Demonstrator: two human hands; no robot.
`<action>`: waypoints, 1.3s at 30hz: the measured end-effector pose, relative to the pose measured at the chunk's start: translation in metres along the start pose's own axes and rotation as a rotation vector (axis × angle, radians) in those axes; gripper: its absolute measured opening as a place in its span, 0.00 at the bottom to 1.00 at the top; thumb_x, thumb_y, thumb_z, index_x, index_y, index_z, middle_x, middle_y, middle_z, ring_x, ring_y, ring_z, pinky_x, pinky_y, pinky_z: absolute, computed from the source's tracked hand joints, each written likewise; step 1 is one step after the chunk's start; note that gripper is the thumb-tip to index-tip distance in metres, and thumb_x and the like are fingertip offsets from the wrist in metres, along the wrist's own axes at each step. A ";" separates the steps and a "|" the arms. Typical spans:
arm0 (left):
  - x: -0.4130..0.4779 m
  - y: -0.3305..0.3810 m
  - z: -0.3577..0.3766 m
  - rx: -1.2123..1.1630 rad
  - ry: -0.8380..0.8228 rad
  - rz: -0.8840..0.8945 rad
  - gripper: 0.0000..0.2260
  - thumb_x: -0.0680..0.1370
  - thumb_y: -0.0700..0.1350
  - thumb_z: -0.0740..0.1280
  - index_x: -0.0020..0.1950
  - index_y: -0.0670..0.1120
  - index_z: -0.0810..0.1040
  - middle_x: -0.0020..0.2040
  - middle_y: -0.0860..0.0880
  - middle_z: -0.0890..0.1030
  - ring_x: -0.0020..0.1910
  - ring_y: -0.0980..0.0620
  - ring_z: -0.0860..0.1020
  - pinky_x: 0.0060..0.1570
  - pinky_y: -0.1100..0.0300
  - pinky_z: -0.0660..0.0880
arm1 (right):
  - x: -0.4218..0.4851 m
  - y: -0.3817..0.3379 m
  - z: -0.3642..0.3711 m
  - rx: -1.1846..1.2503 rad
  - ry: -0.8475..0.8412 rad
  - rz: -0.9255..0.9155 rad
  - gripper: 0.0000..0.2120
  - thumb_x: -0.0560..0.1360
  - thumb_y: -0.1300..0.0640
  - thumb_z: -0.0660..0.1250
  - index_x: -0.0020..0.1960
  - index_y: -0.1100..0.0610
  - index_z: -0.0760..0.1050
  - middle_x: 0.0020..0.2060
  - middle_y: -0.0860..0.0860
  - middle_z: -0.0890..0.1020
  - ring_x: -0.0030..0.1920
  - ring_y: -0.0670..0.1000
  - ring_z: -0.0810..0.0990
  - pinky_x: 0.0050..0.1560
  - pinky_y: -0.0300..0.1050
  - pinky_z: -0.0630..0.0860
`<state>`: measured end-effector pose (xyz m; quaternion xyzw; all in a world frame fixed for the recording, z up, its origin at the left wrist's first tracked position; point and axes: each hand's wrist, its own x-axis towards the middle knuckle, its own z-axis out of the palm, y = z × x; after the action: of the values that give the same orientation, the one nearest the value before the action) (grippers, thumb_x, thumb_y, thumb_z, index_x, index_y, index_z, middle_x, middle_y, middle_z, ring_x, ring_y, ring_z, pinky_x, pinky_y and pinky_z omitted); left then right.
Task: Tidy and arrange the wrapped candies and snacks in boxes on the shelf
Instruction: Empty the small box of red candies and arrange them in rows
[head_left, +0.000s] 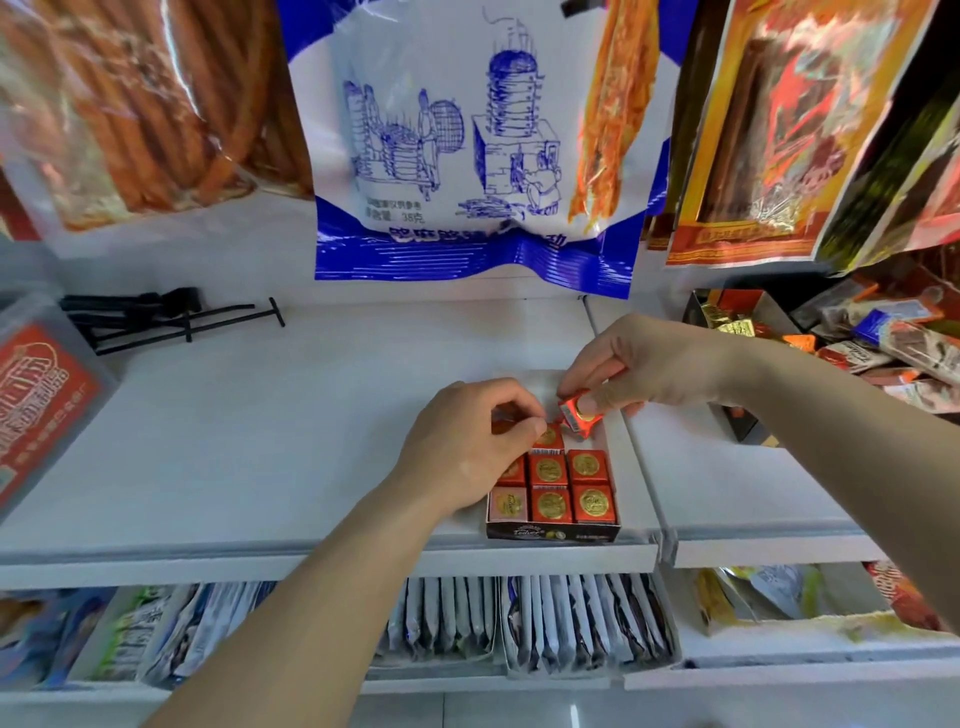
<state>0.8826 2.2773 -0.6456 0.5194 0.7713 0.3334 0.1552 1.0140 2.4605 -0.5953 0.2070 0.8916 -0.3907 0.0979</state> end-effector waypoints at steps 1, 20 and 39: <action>-0.001 0.000 0.000 -0.011 0.001 0.001 0.03 0.77 0.52 0.69 0.49 0.57 0.82 0.47 0.62 0.82 0.49 0.61 0.78 0.54 0.55 0.76 | 0.001 0.000 0.000 -0.017 -0.007 0.007 0.10 0.75 0.53 0.73 0.55 0.46 0.83 0.47 0.40 0.86 0.51 0.50 0.84 0.51 0.49 0.83; 0.000 -0.001 -0.002 0.069 -0.077 0.017 0.08 0.80 0.55 0.64 0.56 0.61 0.81 0.53 0.61 0.81 0.55 0.55 0.71 0.54 0.54 0.72 | 0.006 -0.018 0.005 -0.324 -0.081 0.024 0.09 0.79 0.46 0.65 0.57 0.43 0.81 0.50 0.38 0.80 0.50 0.45 0.79 0.47 0.36 0.74; -0.001 -0.003 -0.004 -0.072 -0.075 -0.009 0.08 0.80 0.50 0.66 0.57 0.57 0.80 0.48 0.65 0.78 0.56 0.58 0.74 0.58 0.52 0.74 | -0.011 -0.001 0.020 -0.062 0.100 -0.079 0.06 0.79 0.54 0.68 0.53 0.47 0.82 0.46 0.40 0.84 0.44 0.34 0.80 0.40 0.31 0.75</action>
<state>0.8788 2.2741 -0.6451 0.5220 0.7549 0.3405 0.2042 1.0233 2.4416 -0.6043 0.1876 0.9146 -0.3555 0.0441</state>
